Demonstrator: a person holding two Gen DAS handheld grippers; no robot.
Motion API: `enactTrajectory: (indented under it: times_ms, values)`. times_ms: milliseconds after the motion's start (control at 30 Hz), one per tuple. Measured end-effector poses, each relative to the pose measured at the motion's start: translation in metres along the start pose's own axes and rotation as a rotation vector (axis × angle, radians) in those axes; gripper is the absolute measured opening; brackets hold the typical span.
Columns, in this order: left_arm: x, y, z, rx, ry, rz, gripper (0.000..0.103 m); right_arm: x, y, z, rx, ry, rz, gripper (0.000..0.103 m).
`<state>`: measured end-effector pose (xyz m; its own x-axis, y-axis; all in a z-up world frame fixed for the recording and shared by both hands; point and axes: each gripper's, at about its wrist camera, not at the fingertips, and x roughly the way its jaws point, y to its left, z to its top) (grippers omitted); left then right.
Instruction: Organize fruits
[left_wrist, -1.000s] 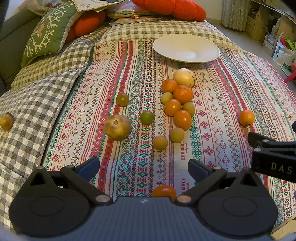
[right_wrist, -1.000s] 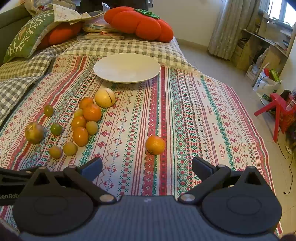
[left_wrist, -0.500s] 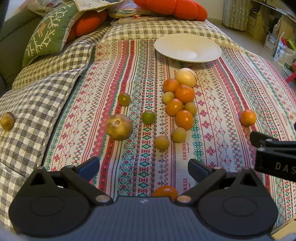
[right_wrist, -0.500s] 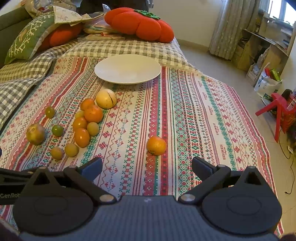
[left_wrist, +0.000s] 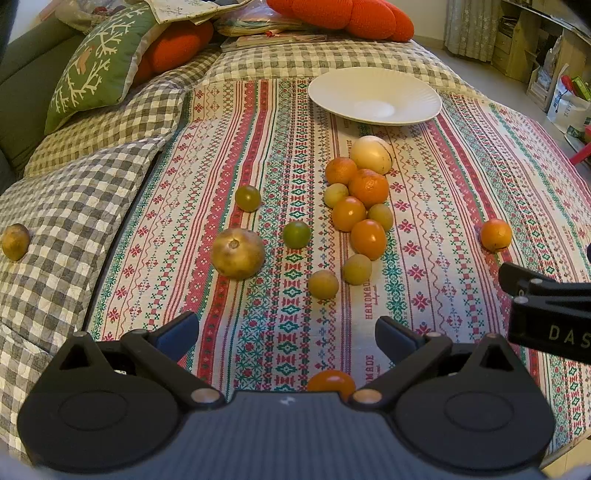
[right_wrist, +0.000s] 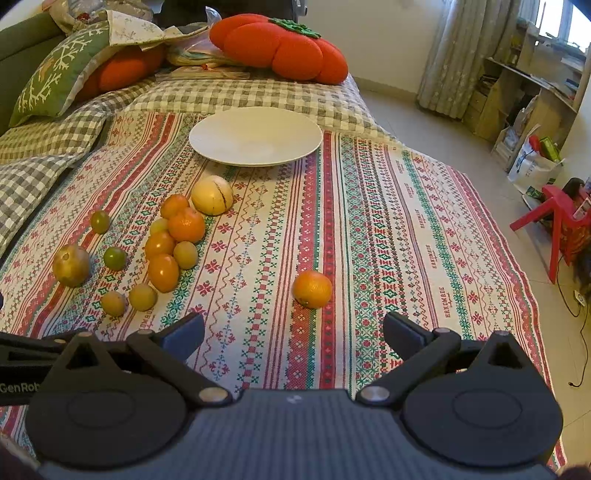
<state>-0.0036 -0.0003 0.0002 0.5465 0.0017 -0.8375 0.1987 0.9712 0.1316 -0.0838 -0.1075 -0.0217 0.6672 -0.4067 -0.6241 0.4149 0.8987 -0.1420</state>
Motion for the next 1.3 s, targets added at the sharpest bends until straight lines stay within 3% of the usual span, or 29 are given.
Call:
enactTrajectory:
  times_ms: [500, 833, 1000, 1300]
  values:
    - [-0.001, 0.000, 0.003, -0.002, -0.003, 0.001, 0.087, 0.000, 0.000, 0.000, 0.003, -0.006, 0.003, 0.103]
    - [0.002, 0.012, 0.015, -0.008, -0.022, 0.003, 0.087, -0.007, -0.012, 0.018, 0.070, -0.022, 0.075, 0.103]
    - [0.007, 0.028, 0.028, -0.033, -0.016, -0.093, 0.087, -0.013, -0.016, 0.037, 0.071, -0.031, 0.090, 0.103]
    - [0.017, 0.046, 0.074, -0.026, -0.051, -0.175, 0.087, 0.009, -0.013, 0.080, 0.039, -0.020, 0.114, 0.103]
